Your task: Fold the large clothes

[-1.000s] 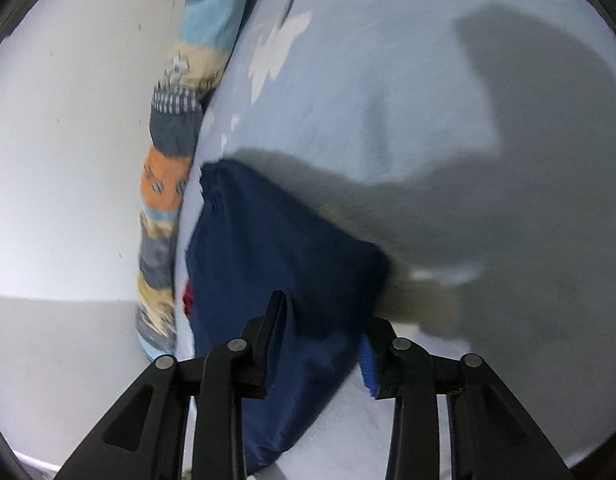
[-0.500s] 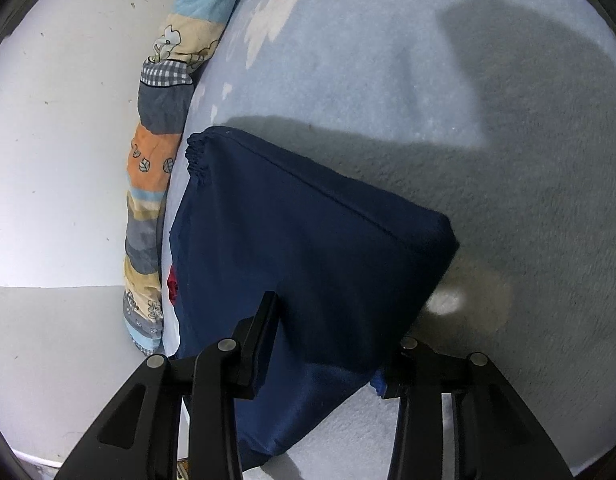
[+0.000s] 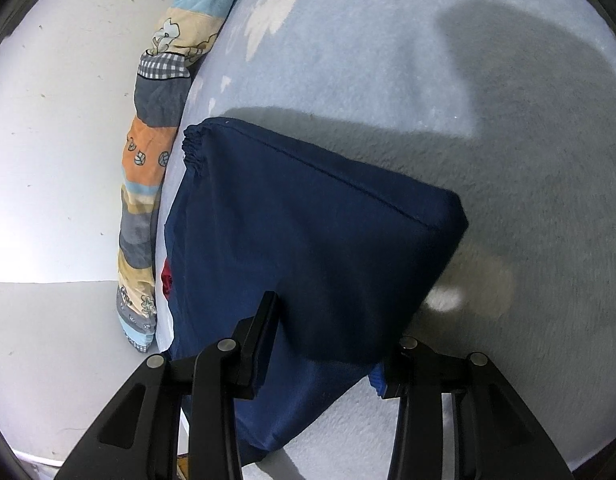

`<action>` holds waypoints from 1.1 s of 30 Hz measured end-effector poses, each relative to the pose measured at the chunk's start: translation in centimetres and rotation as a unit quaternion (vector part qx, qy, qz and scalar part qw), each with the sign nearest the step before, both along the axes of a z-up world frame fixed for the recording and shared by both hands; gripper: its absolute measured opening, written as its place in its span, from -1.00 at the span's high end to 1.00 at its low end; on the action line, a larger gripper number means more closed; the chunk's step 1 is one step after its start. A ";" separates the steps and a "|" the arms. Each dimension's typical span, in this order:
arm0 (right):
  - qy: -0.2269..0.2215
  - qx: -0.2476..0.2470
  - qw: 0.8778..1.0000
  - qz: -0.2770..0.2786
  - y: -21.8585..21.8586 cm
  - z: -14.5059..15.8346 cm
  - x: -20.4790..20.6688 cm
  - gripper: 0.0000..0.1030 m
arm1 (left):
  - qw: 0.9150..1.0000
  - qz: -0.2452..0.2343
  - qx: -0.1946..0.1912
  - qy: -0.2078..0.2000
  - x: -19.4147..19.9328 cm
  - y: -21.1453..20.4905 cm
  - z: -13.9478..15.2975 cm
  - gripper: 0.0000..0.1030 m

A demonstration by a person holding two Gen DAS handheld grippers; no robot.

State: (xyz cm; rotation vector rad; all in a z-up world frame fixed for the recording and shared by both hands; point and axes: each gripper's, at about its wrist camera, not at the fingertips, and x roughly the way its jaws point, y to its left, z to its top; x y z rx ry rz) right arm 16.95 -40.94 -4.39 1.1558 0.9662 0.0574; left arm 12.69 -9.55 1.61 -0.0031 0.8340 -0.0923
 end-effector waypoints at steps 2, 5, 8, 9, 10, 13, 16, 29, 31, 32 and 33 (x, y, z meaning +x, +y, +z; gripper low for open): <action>0.001 -0.001 1.000 0.002 0.1 0.1 0.0 0.21 | 1.000 0.000 0.001 0.000 0.0 -0.1 0.0 -0.59; -0.001 0.001 1.000 0.003 0.0 0.0 0.1 0.21 | 1.000 0.000 0.002 0.000 0.0 -0.1 0.0 -0.59; -0.001 0.007 1.000 0.002 -0.1 -0.2 0.1 0.21 | 1.000 -0.001 0.003 0.000 0.0 0.0 0.0 -0.61; -0.001 0.007 1.000 0.002 -0.1 -0.2 0.1 0.21 | 1.000 -0.001 0.005 -0.001 0.0 -0.1 0.0 -0.62; -0.001 0.006 1.000 0.002 -0.1 -0.2 0.1 0.21 | 1.000 -0.001 0.006 -0.001 0.0 -0.1 0.0 -0.62; -0.002 0.010 1.000 0.000 -0.2 -0.3 0.2 0.21 | 1.000 -0.001 0.009 -0.003 -0.1 -0.1 -0.1 -0.63; -0.005 0.013 1.000 -0.003 -0.3 -0.4 0.1 0.21 | 1.000 -0.001 0.013 -0.005 -0.1 -0.2 -0.1 -0.65; -0.004 0.018 1.000 -0.011 -0.2 -0.3 0.3 0.17 | 1.000 0.004 0.003 -0.005 0.4 0.1 0.4 -0.66; -0.004 0.024 1.000 -0.015 -0.3 -0.3 0.3 0.17 | 1.000 0.003 -0.006 -0.009 1.2 0.4 1.2 -0.66; -0.004 0.025 1.000 -0.016 -0.4 -0.3 0.3 0.17 | 1.000 0.008 -0.011 -0.017 1.7 0.7 1.7 -0.66; -0.006 0.021 1.000 -0.015 -0.5 -0.1 0.3 0.15 | 1.000 0.014 -0.015 -0.021 2.3 1.1 2.1 -0.66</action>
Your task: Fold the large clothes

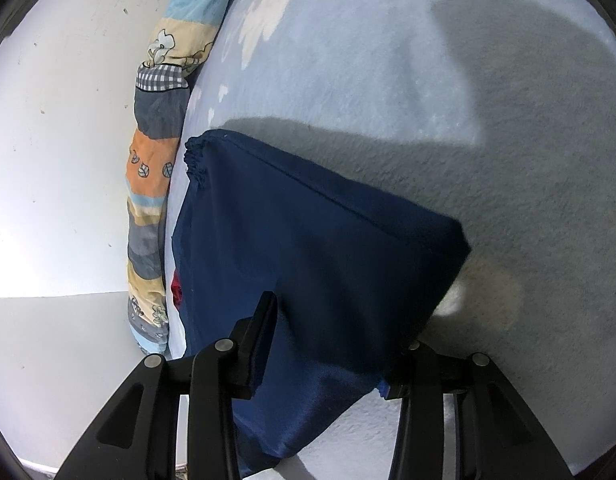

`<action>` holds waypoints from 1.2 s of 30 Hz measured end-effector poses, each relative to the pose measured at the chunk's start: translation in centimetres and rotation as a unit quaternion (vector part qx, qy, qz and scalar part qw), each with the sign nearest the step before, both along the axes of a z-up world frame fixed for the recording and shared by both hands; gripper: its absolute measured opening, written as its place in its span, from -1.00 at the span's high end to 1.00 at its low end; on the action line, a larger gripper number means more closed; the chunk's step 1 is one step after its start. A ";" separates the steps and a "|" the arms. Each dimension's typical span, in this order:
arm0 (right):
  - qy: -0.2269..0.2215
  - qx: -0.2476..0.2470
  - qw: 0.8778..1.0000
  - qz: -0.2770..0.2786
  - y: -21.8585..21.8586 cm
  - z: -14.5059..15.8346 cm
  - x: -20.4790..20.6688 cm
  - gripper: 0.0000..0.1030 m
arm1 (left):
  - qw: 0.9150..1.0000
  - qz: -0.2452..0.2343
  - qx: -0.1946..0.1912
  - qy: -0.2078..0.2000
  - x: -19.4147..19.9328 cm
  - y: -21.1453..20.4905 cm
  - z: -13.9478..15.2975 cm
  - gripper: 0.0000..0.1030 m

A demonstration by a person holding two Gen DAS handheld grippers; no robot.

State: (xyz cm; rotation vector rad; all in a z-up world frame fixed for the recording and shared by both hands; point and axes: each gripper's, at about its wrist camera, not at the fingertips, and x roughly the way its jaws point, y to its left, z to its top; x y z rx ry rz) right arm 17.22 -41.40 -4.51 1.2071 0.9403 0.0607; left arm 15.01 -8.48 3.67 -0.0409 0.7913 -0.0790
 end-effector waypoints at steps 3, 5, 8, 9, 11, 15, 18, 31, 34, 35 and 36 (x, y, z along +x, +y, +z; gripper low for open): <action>-0.006 -0.007 1.000 -0.005 -0.3 0.3 -0.1 0.13 | 0.999 0.026 -0.011 0.024 3.1 0.9 -0.5 -0.66; -0.005 -0.005 1.000 -0.004 -0.3 0.1 -0.2 0.13 | 0.998 0.037 -0.011 0.055 5.1 1.2 -1.7 -0.66; -0.005 -0.001 1.000 -0.005 -0.4 0.0 -0.3 0.17 | 0.996 0.025 0.017 0.085 6.8 0.7 -2.6 -0.70; -0.005 0.000 1.000 -0.004 -0.5 0.0 -0.4 0.17 | 0.996 0.023 0.005 0.091 7.1 0.7 -2.3 -0.68; -0.005 0.001 1.000 -0.004 -0.6 0.0 -0.4 0.15 | 0.995 0.026 -0.037 0.088 7.3 1.0 -1.3 -0.68; -0.008 -0.006 1.000 -0.002 -0.3 0.5 -0.1 0.11 | 0.996 0.045 -0.059 0.049 9.7 1.0 1.7 -0.69; -0.011 -0.009 1.000 0.000 0.0 0.7 0.4 0.04 | 0.994 0.049 -0.044 0.091 13.3 0.6 0.6 -0.69; -0.026 0.007 1.000 -0.004 -1.1 0.5 0.0 0.28 | 0.995 0.035 -0.027 0.093 9.7 -0.6 -2.2 -0.73; -0.021 0.016 1.000 -0.004 -1.1 0.0 0.0 0.24 | 0.995 0.040 -0.015 0.089 9.7 -1.1 -2.0 -0.73; -0.021 0.017 1.000 -0.003 -1.0 -0.3 0.0 0.25 | 0.994 0.046 -0.021 0.093 9.7 -0.9 -1.8 -0.73; -0.022 0.018 1.000 0.000 -0.9 -0.5 0.0 0.25 | 0.994 0.053 -0.026 0.091 9.6 -0.8 -1.5 -0.72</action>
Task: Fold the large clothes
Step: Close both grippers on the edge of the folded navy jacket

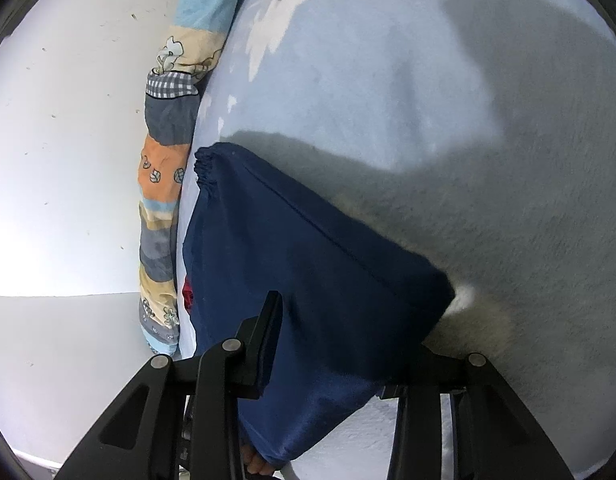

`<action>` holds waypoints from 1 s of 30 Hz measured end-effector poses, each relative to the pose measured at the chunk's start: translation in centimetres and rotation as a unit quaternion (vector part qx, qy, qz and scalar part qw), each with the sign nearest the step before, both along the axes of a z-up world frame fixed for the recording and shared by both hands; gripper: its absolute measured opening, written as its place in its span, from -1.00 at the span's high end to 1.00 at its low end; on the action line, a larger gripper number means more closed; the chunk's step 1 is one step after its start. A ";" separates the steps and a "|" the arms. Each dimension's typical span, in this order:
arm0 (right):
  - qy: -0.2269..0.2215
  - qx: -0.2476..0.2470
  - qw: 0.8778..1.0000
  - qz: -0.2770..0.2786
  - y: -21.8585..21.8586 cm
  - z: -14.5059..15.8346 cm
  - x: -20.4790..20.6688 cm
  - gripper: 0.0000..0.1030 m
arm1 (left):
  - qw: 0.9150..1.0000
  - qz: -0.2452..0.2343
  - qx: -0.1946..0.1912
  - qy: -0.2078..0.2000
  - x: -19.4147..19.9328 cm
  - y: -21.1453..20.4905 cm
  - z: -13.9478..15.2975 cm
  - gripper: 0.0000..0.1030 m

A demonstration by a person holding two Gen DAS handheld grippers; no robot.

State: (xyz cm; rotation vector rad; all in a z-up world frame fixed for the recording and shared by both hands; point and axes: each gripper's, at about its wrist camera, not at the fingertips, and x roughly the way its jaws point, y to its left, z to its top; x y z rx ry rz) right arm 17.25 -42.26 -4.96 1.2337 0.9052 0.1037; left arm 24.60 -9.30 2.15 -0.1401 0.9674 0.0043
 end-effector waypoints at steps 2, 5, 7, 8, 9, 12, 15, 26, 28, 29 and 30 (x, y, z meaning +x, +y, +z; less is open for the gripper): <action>-0.002 -0.010 1.000 0.008 0.4 0.0 0.3 0.24 | 1.000 0.023 -0.011 -0.007 -0.1 0.7 0.3 -0.72; -0.010 -0.024 0.999 0.028 1.0 0.4 1.1 0.24 | 1.000 0.005 0.013 0.004 -0.2 0.1 -0.4 -0.73; -0.010 -0.032 0.999 0.035 1.2 0.4 1.7 0.25 | 1.000 -0.001 0.015 0.005 -1.0 0.0 -0.1 -0.73; -0.013 -0.031 0.999 0.034 1.2 0.4 2.0 0.27 | 1.000 0.005 0.015 0.000 -1.5 0.1 0.2 -0.72; -0.014 -0.031 0.999 0.033 1.2 0.4 2.2 0.28 | 1.000 0.017 0.010 -0.008 -2.6 0.3 0.6 -0.72; -0.018 -0.030 0.999 0.026 1.4 0.5 2.3 0.28 | 1.000 0.011 -0.010 0.000 -4.0 0.4 -0.3 -0.73; -0.022 -0.027 0.999 0.024 1.5 0.6 2.2 0.24 | 0.999 -0.016 0.044 -0.027 -4.4 -0.8 -0.8 -0.76; -0.067 -0.069 0.994 0.043 2.1 3.3 1.6 0.75 | 0.997 -0.017 0.077 -0.025 -5.0 -0.9 -0.3 -0.77; -0.077 -0.070 0.994 0.045 2.3 3.9 1.5 0.76 | 0.998 0.012 0.045 -0.051 -5.7 0.4 1.2 -0.77; -0.080 -0.069 0.993 0.045 2.3 4.0 1.5 0.76 | 0.997 0.019 0.048 -0.054 -5.8 0.6 1.5 -0.79; -0.085 -0.065 0.993 0.045 2.4 4.3 1.4 0.76 | 0.997 0.003 0.068 -0.024 -5.3 0.3 0.7 -0.79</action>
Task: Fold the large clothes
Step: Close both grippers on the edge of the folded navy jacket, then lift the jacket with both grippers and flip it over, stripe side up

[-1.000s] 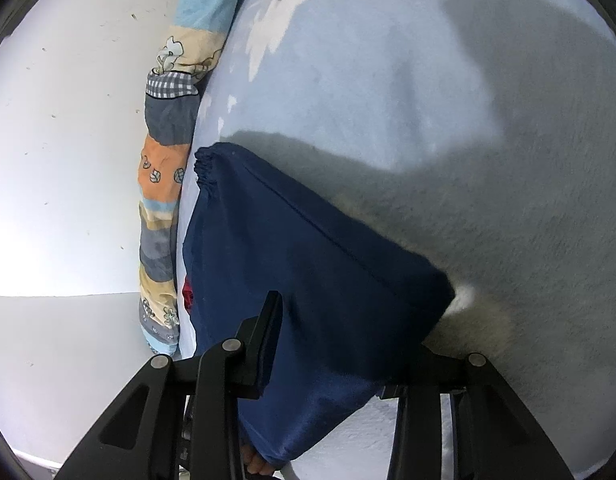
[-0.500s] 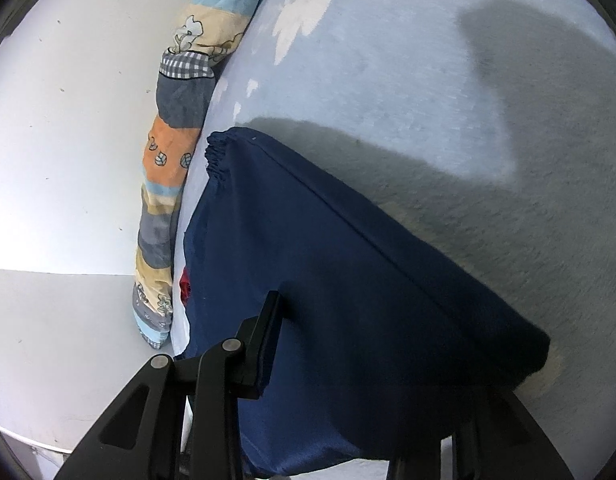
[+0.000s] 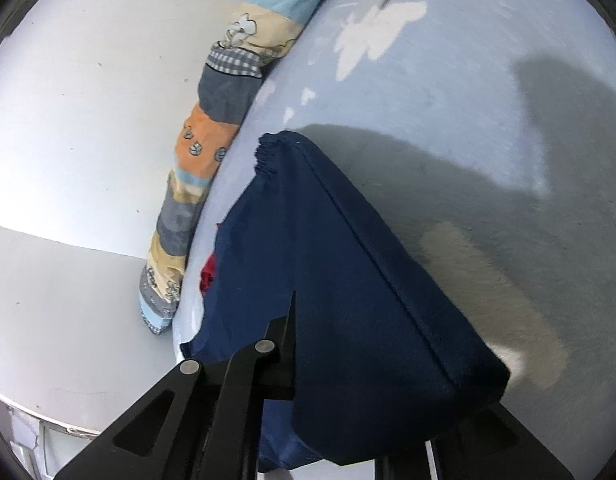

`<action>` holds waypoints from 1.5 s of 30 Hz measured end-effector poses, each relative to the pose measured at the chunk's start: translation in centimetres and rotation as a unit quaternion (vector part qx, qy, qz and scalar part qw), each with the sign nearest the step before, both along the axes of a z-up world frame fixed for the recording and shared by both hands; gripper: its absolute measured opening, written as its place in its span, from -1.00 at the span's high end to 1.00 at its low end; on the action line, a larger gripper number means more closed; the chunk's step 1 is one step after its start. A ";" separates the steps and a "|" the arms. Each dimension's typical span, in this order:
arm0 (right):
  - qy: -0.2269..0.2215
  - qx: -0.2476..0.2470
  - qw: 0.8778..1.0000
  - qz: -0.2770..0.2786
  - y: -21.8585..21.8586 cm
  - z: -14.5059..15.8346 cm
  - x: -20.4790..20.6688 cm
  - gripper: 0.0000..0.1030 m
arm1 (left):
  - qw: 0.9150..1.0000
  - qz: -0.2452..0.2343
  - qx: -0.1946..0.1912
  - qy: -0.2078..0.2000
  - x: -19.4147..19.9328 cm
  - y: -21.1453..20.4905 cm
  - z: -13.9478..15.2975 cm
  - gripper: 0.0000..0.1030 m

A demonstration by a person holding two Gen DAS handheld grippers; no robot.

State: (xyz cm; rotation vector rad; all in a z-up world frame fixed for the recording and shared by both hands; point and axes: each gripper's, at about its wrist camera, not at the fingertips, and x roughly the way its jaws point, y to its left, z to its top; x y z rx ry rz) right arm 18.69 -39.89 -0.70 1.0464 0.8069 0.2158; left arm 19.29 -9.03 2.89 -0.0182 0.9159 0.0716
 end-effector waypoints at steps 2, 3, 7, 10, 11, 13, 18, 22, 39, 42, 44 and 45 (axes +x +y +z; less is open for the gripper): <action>-0.008 0.002 1.000 0.002 0.1 0.4 -0.1 0.76 | 0.997 -0.047 0.027 0.061 0.6 -1.0 -1.6 -0.79; -0.013 0.002 1.000 0.003 0.2 0.7 -0.1 0.76 | 0.996 -0.058 0.048 0.039 0.0 -1.0 -0.8 -0.78; -0.041 -0.016 0.999 0.012 1.0 2.2 -0.6 0.76 | 0.999 -0.029 -0.023 0.021 -1.4 2.7 2.1 -0.78; -0.066 -0.040 0.997 0.026 1.9 3.6 -0.8 0.76 | 0.999 -0.014 -0.050 0.012 -2.4 6.1 4.4 -0.79; -0.072 -0.047 0.996 0.030 2.1 4.0 -0.9 0.76 | 0.999 -0.011 -0.053 0.008 -2.8 6.7 4.8 -0.79; -0.082 -0.065 0.994 0.033 2.8 4.9 -1.1 0.77 | 0.998 0.004 -0.059 -0.002 -3.3 9.6 5.4 -0.79; -0.082 -0.107 0.990 0.030 5.6 7.5 -0.9 0.77 | 0.988 0.098 -0.122 0.010 -3.1 16.6 4.1 -0.79; -0.081 -0.149 0.985 0.040 9.0 10.3 -0.7 0.76 | 0.987 0.077 -0.133 0.046 -2.2 17.5 2.2 -0.79; -0.153 -0.452 0.838 0.264 46.7 6.6 -4.5 0.76 | 0.961 0.214 -0.173 0.008 -8.0 31.0 3.2 -0.79; -0.130 -0.476 0.828 0.268 48.2 2.5 -4.1 0.75 | 0.957 0.221 -0.189 0.008 -8.7 32.0 2.9 -0.79; -0.134 -0.481 0.826 0.260 48.3 3.1 -4.7 0.75 | 0.960 0.213 -0.184 0.002 -8.7 31.7 3.2 -0.79; -0.136 -0.476 0.830 0.259 48.2 3.5 -4.6 0.75 | 0.961 0.210 -0.181 -0.001 -8.6 31.5 3.4 -0.79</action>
